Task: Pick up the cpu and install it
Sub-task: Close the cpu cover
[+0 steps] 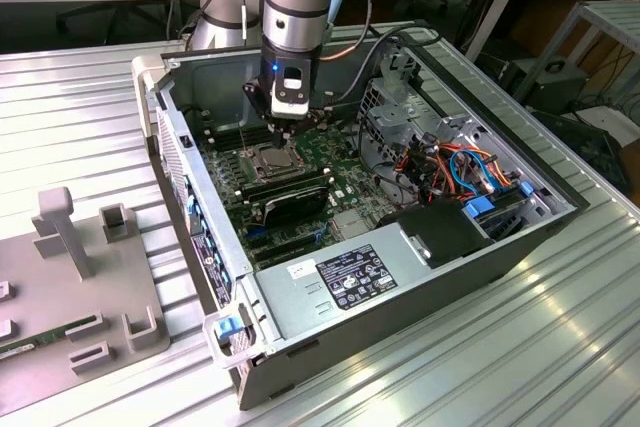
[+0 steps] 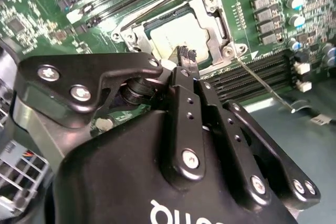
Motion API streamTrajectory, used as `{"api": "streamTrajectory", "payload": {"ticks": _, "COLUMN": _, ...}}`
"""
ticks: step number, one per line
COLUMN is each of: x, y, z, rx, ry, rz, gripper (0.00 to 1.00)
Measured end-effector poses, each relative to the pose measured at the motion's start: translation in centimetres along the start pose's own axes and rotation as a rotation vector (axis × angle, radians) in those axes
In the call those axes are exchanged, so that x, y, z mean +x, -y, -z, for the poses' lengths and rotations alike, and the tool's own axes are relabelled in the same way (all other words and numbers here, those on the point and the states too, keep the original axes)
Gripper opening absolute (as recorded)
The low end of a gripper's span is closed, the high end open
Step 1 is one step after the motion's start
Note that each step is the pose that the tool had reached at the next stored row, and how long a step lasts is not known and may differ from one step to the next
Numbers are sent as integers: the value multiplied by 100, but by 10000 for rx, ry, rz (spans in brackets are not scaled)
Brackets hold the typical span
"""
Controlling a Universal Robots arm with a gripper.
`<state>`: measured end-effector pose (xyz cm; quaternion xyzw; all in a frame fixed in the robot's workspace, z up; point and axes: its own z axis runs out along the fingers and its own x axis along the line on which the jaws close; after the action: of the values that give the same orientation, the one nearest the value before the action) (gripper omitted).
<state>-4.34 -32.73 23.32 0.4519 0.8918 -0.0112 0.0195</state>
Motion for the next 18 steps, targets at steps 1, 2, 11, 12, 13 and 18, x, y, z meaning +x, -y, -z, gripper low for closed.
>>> {"api": "streamTrajectory", "payload": {"ticks": 1, "x": 0, "y": 0, "z": -2, "rx": -12, "ry": 0, "rz": 251, "gripper": 11}}
{"api": "streamTrajectory", "payload": {"ticks": 2, "x": 0, "y": 0, "z": -4, "rx": -20, "ry": 1, "rz": 441, "gripper": 11}}
{"api": "streamTrajectory", "payload": {"ticks": 11, "x": 1, "y": 0, "z": -25, "rx": -108, "ry": 18, "rz": 2652, "gripper": 11}}
{"api": "streamTrajectory", "payload": {"ticks": 12, "x": 1, "y": 0, "z": -27, "rx": -115, "ry": 19, "rz": 2831, "gripper": 11}}
{"api": "streamTrajectory", "payload": {"ticks": 13, "x": 1, "y": 0, "z": -29, "rx": -124, "ry": 21, "rz": 3028, "gripper": 11}}
{"api": "streamTrajectory", "payload": {"ticks": 18, "x": 2, "y": 0, "z": -39, "rx": -166, "ry": 26, "rz": 3992, "gripper": 11}}
